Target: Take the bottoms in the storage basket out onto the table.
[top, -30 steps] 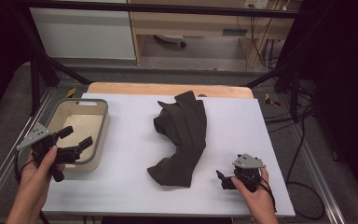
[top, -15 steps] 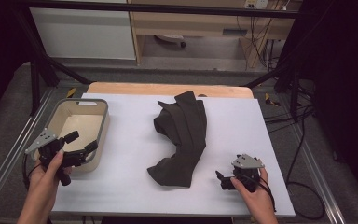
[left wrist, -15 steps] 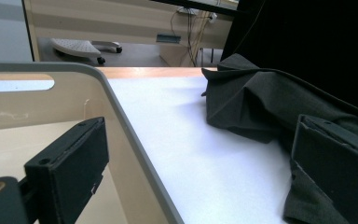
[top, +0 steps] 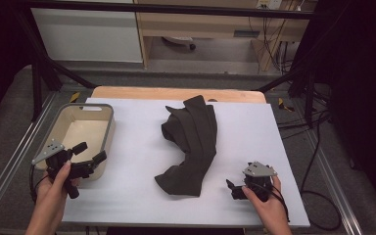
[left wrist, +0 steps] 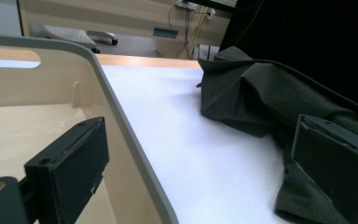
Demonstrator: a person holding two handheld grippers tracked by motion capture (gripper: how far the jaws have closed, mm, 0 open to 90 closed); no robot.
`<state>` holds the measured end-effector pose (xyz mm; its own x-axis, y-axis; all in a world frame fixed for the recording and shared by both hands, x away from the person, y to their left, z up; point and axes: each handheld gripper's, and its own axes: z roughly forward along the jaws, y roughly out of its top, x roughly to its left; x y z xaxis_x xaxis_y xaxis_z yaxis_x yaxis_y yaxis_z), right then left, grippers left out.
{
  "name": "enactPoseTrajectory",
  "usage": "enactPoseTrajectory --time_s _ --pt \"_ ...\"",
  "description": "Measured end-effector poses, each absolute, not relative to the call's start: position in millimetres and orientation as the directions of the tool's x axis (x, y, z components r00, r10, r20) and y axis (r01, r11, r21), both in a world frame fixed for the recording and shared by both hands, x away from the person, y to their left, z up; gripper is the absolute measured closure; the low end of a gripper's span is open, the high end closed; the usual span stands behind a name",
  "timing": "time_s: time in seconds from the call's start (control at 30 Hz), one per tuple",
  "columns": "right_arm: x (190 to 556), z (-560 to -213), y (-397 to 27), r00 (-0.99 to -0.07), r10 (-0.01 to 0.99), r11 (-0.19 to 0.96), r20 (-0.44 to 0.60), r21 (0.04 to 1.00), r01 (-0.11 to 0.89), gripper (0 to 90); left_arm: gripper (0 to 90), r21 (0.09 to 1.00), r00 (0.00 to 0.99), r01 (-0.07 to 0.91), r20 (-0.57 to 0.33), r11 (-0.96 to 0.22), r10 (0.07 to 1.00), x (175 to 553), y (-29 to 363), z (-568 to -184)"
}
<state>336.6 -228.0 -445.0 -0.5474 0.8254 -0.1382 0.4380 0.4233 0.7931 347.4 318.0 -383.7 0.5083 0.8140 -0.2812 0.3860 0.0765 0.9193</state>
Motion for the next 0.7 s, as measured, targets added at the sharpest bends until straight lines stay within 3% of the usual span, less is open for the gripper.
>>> enactPoseTrajectory --time_s 0.7 --pt "337.1 -445.8 -227.1 -0.554 0.821 0.429 -0.137 0.789 0.439 2.2 3.9 0.924 0.521 0.381 -0.237 0.025 0.82 347.7 319.3 -394.1"
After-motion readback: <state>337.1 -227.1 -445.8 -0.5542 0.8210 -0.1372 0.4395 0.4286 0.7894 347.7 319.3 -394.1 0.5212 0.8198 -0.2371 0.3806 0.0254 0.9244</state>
